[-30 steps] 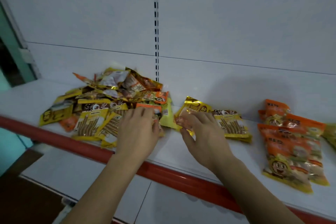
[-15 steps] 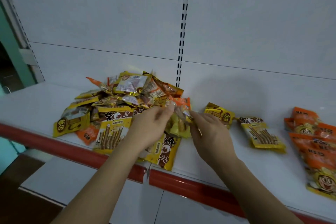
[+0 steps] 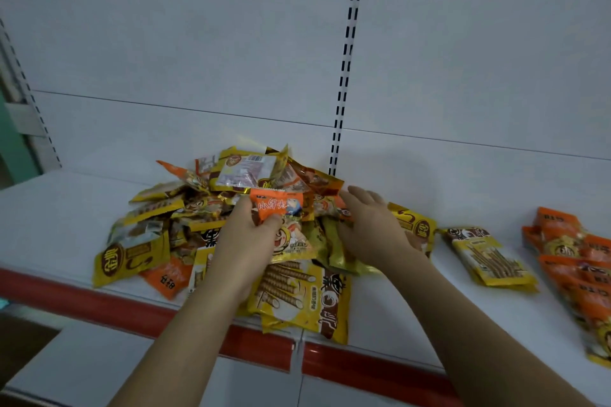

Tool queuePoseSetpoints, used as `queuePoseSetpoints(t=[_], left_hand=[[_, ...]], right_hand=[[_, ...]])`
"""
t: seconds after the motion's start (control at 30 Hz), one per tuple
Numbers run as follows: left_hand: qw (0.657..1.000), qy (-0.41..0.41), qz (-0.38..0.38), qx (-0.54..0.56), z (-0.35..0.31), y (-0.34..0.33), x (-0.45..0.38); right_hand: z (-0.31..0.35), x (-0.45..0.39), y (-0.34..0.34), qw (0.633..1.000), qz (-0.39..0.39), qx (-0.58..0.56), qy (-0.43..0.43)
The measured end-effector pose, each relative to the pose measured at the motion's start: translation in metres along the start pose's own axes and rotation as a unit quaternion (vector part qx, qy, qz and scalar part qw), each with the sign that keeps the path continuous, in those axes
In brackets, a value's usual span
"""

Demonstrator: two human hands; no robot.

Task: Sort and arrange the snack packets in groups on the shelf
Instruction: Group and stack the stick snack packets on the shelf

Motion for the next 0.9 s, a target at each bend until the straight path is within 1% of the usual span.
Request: queuePoseSetpoints(t=[0.07, 0.1, 0.2, 0.27, 0.3, 0.33, 0.4, 0.47, 0.53, 0.57, 0.63, 0.73, 0.77, 0.8, 0.87, 0.9], left_hand=[[1.000, 0.006, 0.000, 0.000, 0.000, 0.004, -0.002], [1.000, 0.013, 0.005, -0.003, 0.001, 0.003, -0.002], [0.999, 0.008, 0.013, -0.050, 0.002, 0.000, -0.004], [0.998, -0.002, 0.001, -0.063, 0.001, 0.000, -0.007], [0.998, -0.009, -0.008, -0.065, -0.001, 0.000, -0.010], [0.997, -0.019, -0.016, -0.067, -0.005, -0.002, -0.012], [0.998, -0.027, -0.022, -0.061, -0.009, -0.010, -0.014], [0.998, -0.031, -0.010, -0.047, -0.013, -0.027, -0.013], [0.999, -0.029, 0.019, -0.026, -0.015, -0.052, -0.009], [0.999, -0.026, 0.042, -0.006, -0.015, -0.067, -0.005], [0.995, -0.023, 0.085, 0.053, -0.015, -0.092, 0.001], [0.987, -0.015, 0.138, 0.079, -0.015, -0.136, 0.014], [0.985, -0.014, 0.149, 0.086, -0.015, -0.151, 0.019], [0.983, -0.007, 0.159, 0.095, -0.013, -0.168, 0.024], [0.977, 0.008, 0.189, 0.099, -0.009, -0.206, 0.039], [0.975, 0.011, 0.204, 0.092, -0.006, -0.226, 0.047]], right_hand=[[0.005, -0.017, -0.013, 0.999, 0.025, 0.025, -0.004], [0.005, -0.023, -0.015, 0.999, 0.023, 0.038, -0.015], [-0.007, -0.021, 0.003, 0.994, -0.023, 0.079, -0.077], [-0.021, -0.010, 0.022, 0.990, -0.067, 0.059, -0.108], [-0.032, -0.001, 0.032, 0.987, -0.095, 0.011, -0.128], [-0.042, 0.009, 0.042, 0.979, -0.121, -0.059, -0.150], [-0.055, 0.029, 0.057, 0.949, -0.154, -0.215, -0.173], [-0.055, 0.045, 0.060, 0.902, -0.148, -0.366, -0.177], [-0.050, 0.057, 0.048, 0.836, -0.100, -0.505, -0.189], [-0.050, 0.063, 0.043, 0.814, -0.081, -0.542, -0.194], [-0.058, 0.073, 0.037, 0.798, -0.061, -0.562, -0.207], [-0.089, 0.094, 0.036, 0.768, -0.080, -0.595, -0.224], [-0.101, 0.102, 0.036, 0.770, -0.089, -0.588, -0.229], [-0.116, 0.111, 0.038, 0.797, -0.104, -0.545, -0.240], [-0.144, 0.132, 0.048, 0.864, -0.136, -0.406, -0.266], [-0.156, 0.143, 0.052, 0.879, -0.146, -0.361, -0.276]])
Point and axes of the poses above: each hand's wrist, its own x-axis away from the middle knuckle, its own y-axis out of the back of the hand, z = x × y, the point moved 10 cm from there along -x, towards the middle knuckle, and after that the axes turned 15 degrees about x, right-handed, at the moved point
